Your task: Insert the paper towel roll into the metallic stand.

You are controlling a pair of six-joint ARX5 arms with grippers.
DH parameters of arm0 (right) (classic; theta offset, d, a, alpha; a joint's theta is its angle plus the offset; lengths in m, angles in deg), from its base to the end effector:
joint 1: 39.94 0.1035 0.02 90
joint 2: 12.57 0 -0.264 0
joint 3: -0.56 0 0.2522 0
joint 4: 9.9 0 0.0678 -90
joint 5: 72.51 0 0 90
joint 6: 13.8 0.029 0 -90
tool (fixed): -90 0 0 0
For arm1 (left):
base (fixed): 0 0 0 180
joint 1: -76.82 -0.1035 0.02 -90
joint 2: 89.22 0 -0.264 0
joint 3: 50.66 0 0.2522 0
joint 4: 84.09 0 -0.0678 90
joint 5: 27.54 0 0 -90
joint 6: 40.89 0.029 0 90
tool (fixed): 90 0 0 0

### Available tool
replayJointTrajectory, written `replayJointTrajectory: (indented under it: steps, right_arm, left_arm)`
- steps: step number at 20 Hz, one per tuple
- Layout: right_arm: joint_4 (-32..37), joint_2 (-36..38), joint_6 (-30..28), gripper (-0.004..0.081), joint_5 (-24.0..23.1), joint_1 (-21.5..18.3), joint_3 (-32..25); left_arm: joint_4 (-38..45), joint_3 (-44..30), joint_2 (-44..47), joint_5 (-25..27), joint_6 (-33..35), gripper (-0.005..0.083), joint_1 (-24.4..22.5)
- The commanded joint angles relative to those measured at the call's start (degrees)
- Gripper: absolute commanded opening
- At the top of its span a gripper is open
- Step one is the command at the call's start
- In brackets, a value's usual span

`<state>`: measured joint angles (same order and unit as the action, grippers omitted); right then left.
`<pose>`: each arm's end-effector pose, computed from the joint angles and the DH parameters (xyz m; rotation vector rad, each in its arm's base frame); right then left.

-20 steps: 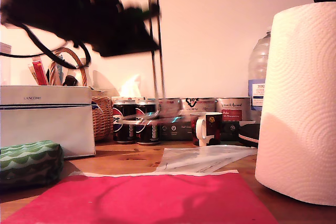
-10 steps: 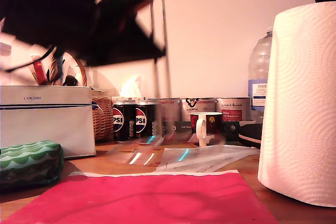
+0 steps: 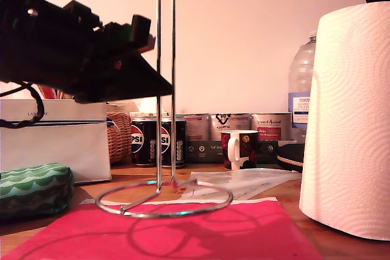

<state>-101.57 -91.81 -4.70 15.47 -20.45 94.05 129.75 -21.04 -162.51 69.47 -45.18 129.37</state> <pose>0.2230 0.0779 0.3305 -0.1193 1.3447 0.1501 0.1376 -0.1738 0.1657 0.0167 0.1824 -0.7863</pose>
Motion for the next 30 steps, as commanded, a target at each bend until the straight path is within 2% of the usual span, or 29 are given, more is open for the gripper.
replayJointTrajectory:
  steps: [1, 5, 9, 12, 15, 19, 23, 30]
  right_arm:
    - [0.1, -0.1, -0.1, -0.0012, 0.0, 0.0, 2.9]
    - [-0.3, -0.1, -0.1, -0.0012, 0.0, 0.1, 6.3]
    - [-0.6, -0.1, -0.1, -0.0012, 0.0, 0.8, 10.8]
    - [-0.7, -0.1, -0.1, -0.0012, 0.3, 2.4, 16.0]
    - [-0.8, 0.0, -0.1, -0.0012, 3.2, 4.2, 23.1]
    - [-0.9, 0.1, -0.1, -0.0012, 3.6, 7.2, 29.6]
    - [-0.9, 1.8, -0.1, -0.0012, 3.6, 7.9, 32.2]
    - [-0.9, 6.7, 0.1, -0.0012, 3.6, 7.9, 37.1]
  left_arm:
    - [1.5, -0.7, -1.9, -0.1, 0.3, -0.0024, 0.1]
    - [7.5, -0.7, -7.6, -0.4, 0.3, -0.0024, 0.2]
    - [8.9, -0.7, -11.9, -0.5, 0.3, -0.0024, 0.2]
    - [11.5, -0.7, -13.9, -0.7, 0.3, -0.0024, 0.5]
    - [12.7, -0.7, -15.8, -0.7, 0.3, -0.0024, 0.5]
    - [15.6, -0.7, -19.0, -0.7, 0.3, -0.0024, 0.5]
    - [15.8, -0.7, -21.7, -0.8, 3.4, -0.0024, 0.5]
    - [18.9, -0.7, -21.2, -3.3, 6.3, -0.0024, 0.5]
